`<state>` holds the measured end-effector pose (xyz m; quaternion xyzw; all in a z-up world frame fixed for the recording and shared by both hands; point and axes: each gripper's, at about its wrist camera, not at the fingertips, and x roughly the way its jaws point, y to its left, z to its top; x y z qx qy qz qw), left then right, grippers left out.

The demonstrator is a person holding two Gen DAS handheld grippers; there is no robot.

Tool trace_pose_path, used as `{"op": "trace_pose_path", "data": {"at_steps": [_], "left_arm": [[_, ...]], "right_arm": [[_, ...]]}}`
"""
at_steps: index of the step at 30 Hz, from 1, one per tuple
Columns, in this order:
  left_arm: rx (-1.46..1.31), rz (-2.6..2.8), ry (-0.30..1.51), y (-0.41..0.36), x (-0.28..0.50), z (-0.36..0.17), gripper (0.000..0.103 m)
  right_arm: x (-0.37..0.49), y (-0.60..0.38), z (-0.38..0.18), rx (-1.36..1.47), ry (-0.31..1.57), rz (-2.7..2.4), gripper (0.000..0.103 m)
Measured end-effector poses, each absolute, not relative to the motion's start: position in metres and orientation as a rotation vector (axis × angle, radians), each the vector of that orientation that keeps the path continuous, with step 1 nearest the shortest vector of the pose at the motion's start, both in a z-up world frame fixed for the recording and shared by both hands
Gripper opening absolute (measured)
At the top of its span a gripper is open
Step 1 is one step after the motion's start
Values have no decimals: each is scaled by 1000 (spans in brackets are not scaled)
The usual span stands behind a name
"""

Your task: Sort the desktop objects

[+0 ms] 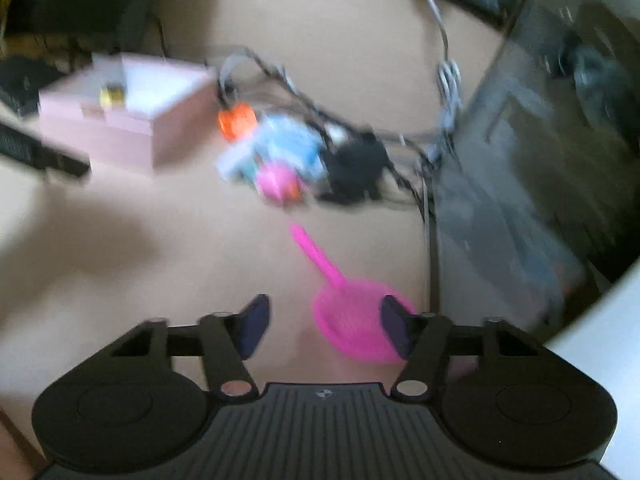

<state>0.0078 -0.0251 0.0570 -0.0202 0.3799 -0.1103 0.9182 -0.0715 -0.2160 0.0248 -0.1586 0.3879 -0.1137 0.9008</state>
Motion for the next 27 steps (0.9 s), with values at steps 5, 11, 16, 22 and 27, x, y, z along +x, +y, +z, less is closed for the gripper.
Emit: {"op": "trace_pose_path", "data": {"at_steps": [5, 11, 16, 22, 27], "left_arm": [[-60, -284, 780, -39, 2, 59, 102], [-69, -251, 770, -28, -10, 60, 102], [-97, -164, 796, 0, -14, 52, 102], [-119, -78, 795, 36, -21, 55, 102], [-132, -12, 792, 63, -27, 58, 102]], "right_arm": [[-65, -211, 3, -490, 803, -247, 47], [-31, -207, -14, -620, 851, -228, 10], [-20, -189, 16, -473, 818, -140, 6], [-10, -148, 68, -90, 775, 213, 6], [31, -159, 62, 456, 864, 420, 6]]}}
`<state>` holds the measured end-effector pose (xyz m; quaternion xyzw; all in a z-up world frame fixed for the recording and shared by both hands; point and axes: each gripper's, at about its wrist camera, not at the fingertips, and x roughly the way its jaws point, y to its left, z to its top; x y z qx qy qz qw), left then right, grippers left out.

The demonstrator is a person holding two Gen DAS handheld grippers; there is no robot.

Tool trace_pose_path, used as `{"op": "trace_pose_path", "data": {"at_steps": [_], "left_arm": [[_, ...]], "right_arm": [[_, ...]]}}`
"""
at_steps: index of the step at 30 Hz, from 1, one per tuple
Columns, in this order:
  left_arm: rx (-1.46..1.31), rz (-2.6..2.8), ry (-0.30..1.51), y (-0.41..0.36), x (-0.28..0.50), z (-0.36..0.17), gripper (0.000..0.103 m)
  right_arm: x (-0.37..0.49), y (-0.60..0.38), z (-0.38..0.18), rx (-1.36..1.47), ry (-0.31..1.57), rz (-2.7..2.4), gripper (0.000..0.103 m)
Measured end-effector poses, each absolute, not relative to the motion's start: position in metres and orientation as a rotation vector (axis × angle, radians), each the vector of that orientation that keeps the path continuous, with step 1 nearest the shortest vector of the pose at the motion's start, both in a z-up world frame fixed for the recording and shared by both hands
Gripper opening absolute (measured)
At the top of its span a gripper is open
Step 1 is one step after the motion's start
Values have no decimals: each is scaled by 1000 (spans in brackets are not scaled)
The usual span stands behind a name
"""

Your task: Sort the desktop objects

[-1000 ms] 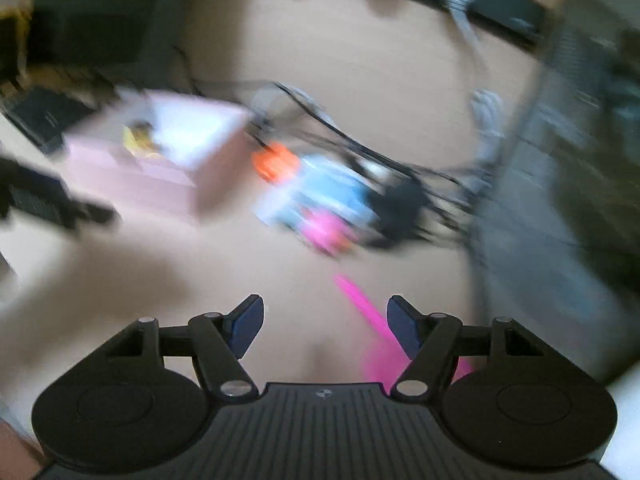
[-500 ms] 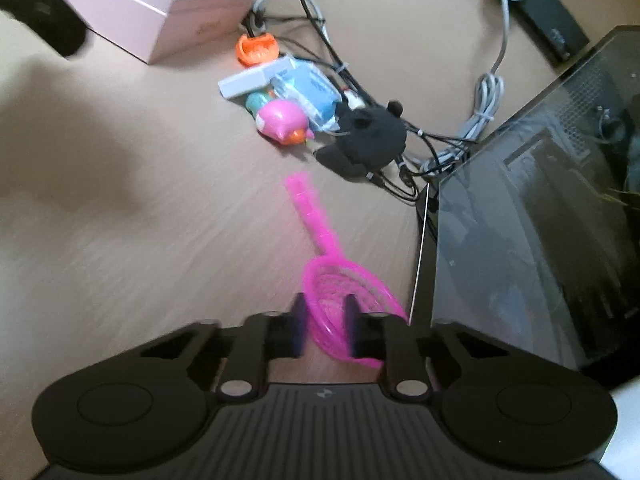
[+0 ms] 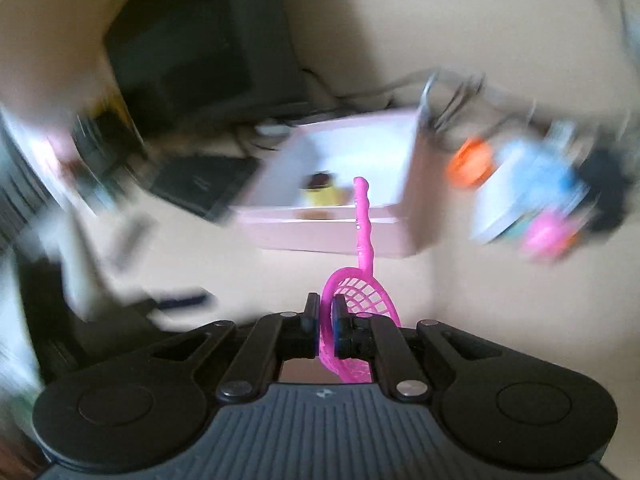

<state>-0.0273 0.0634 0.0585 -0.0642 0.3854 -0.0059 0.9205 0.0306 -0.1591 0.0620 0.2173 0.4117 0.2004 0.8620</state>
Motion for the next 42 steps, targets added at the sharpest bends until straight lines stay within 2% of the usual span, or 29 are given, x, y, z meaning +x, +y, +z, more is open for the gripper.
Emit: {"op": "trace_pose_path", "data": {"at_steps": [3, 6, 9, 14, 19, 23, 25, 31, 42], "left_arm": [[-146, 17, 797, 74, -31, 58, 102], [-166, 36, 798, 79, -33, 56, 102], [-178, 50, 799, 78, -35, 55, 102], [-197, 57, 810, 70, -46, 54, 102], [-211, 55, 833, 61, -59, 54, 102], [-200, 2, 812, 47, -66, 60, 102], [-182, -23, 798, 38, -65, 61, 102], [-110, -126, 792, 3, -45, 57, 103], [-20, -305, 811, -56, 15, 43, 103]], "right_arm": [[46, -172, 35, 595, 933, 365, 8], [42, -190, 35, 583, 896, 288, 14], [44, -210, 46, 491, 829, 202, 32], [76, -225, 53, 313, 770, 80, 33], [121, -213, 34, 180, 773, 18, 37], [141, -209, 15, 142, 805, -35, 36], [138, -208, 13, 127, 805, -34, 21], [97, -213, 20, 147, 818, 31, 17], [-26, -243, 21, 159, 852, 88, 19]]}}
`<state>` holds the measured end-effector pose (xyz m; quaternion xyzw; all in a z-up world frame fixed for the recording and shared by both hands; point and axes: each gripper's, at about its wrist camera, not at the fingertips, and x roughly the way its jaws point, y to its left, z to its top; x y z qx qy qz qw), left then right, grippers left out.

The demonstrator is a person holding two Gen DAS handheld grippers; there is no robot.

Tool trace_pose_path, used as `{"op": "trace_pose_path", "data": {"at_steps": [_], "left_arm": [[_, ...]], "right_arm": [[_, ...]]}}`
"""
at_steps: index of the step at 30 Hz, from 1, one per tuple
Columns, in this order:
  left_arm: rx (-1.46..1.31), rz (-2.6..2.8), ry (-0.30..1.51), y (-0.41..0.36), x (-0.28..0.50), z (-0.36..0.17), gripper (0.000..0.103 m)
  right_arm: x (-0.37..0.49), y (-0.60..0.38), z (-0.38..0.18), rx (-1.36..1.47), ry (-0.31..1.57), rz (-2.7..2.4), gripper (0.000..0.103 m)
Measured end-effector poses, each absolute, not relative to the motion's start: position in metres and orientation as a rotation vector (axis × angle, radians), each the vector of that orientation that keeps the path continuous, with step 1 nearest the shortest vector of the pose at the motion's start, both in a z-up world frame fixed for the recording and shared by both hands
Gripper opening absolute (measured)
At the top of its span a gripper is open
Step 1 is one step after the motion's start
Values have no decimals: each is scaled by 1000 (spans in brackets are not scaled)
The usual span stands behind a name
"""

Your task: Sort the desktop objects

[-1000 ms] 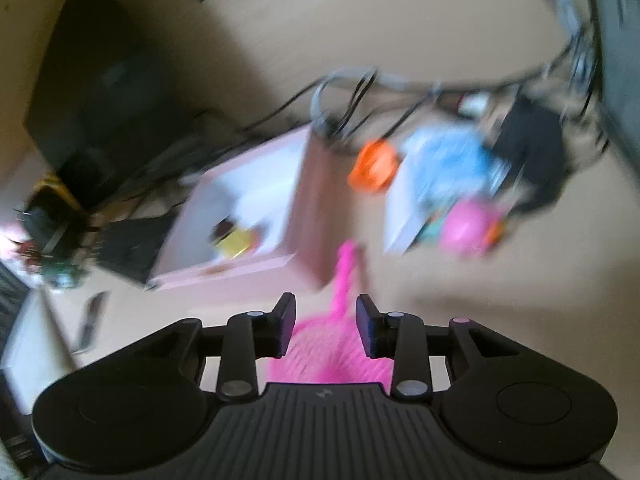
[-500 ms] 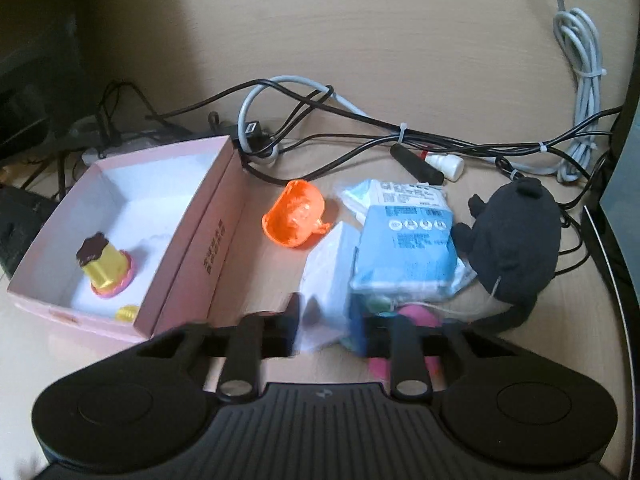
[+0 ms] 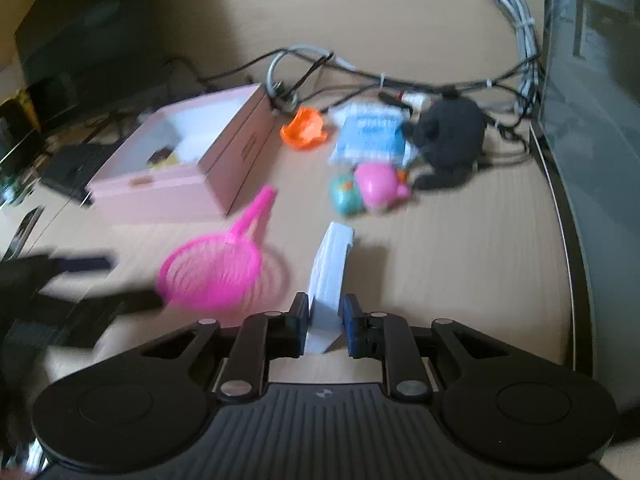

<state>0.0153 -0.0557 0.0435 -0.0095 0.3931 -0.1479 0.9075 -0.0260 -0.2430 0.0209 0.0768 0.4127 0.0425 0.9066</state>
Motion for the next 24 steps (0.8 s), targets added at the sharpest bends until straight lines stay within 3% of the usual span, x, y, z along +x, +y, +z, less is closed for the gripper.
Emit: {"op": "trace_pose_path", "data": {"at_steps": [3, 5, 7, 9, 10, 11, 12, 14, 20, 22, 24], "left_arm": [[16, -312, 825, -71, 30, 36, 103], [32, -313, 833, -77, 36, 33, 102], [43, -311, 830, -81, 38, 31, 102], [47, -298, 823, -82, 37, 30, 102], [43, -290, 821, -82, 37, 30, 101], [37, -282, 821, -80, 36, 30, 92], [33, -275, 825, -78, 34, 30, 73], [23, -255, 846, -71, 33, 29, 62], [-28, -178, 857, -37, 12, 30, 62], [-45, -144, 865, -25, 5, 29, 64], [-71, -111, 874, -13, 0, 29, 73]], "right_arm": [[-41, -242, 18, 143, 855, 53, 26], [-48, -240, 18, 119, 848, 26, 42], [-55, -237, 20, 73, 828, 15, 64], [-57, -233, 22, 33, 812, 19, 71], [-57, -232, 22, 21, 812, 23, 73], [-56, -231, 21, 18, 815, 26, 74], [-54, -231, 20, 20, 820, 27, 75], [-48, -231, 18, 25, 830, 28, 75], [-25, -230, 9, 40, 855, 15, 77], [-15, -229, 4, 53, 879, -9, 77], [-8, -228, 0, 54, 899, -17, 77]]}}
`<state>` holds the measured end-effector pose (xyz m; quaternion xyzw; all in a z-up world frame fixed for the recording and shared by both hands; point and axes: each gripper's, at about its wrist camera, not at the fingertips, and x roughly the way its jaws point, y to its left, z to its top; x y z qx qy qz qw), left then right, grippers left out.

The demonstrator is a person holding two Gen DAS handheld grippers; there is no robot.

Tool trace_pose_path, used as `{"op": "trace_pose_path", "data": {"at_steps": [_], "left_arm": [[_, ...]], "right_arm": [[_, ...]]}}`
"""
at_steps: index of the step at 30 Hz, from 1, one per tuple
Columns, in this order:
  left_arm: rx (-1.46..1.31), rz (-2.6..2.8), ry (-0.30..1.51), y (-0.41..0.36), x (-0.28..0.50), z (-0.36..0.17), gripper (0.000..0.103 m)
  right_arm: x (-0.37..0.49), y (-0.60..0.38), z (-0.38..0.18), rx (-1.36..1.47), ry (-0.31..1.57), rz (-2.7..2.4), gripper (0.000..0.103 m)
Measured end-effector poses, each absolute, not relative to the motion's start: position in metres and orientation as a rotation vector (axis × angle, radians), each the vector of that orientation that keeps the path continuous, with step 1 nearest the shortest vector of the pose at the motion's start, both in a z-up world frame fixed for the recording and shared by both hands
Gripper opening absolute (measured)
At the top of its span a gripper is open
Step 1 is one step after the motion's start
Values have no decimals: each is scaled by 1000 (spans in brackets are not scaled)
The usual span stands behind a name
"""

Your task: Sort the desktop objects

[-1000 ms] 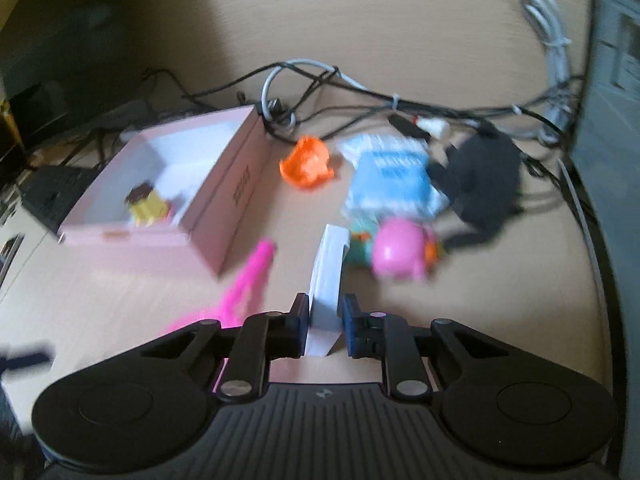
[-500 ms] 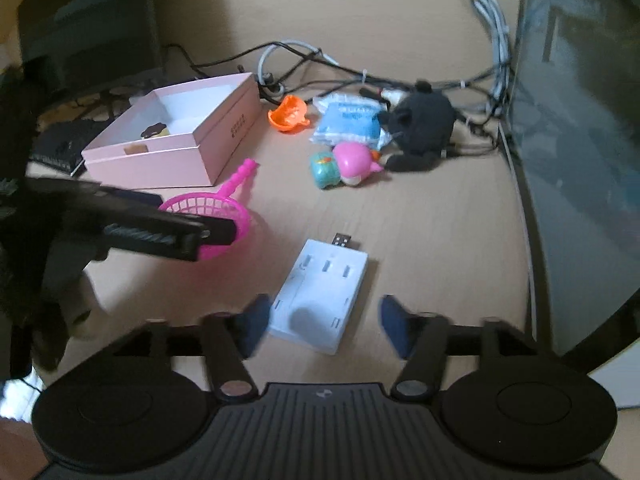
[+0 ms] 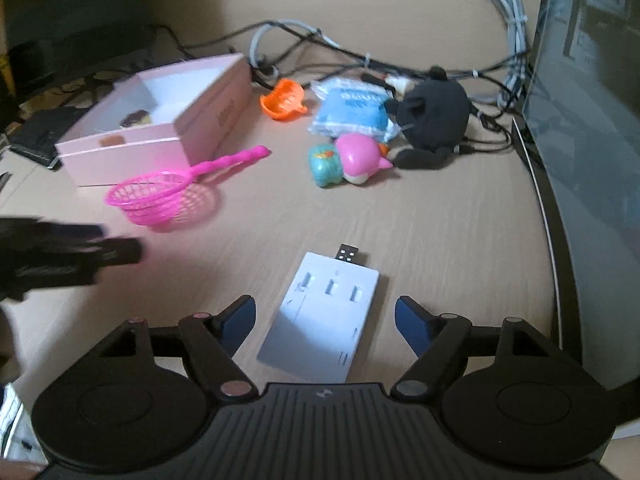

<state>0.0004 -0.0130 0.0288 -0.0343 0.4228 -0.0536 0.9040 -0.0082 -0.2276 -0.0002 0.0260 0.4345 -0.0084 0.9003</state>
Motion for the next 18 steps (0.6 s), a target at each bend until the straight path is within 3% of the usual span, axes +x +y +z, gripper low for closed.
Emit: {"op": "trace_pose_path", "data": {"at_steps": [2, 4, 6, 10, 13, 18], "left_arm": [[-101, -96, 879, -3, -3, 29, 82], [-116, -95, 872, 1, -6, 31, 90], [-114, -109, 857, 1, -7, 34, 95], [-101, -139, 850, -5, -8, 35, 97], [-96, -158, 860, -10, -5, 33, 98], [-89, -187, 867, -16, -1, 31, 99]], "right_arm": [[-5, -222, -3, 37, 908, 15, 71], [-5, -212, -3, -15, 907, 76, 55], [-7, -199, -2, -74, 903, 156, 53], [-19, -173, -2, -227, 903, 296, 53], [-27, -172, -2, -319, 905, 304, 62], [-35, -196, 0, -445, 885, 140, 65]]}}
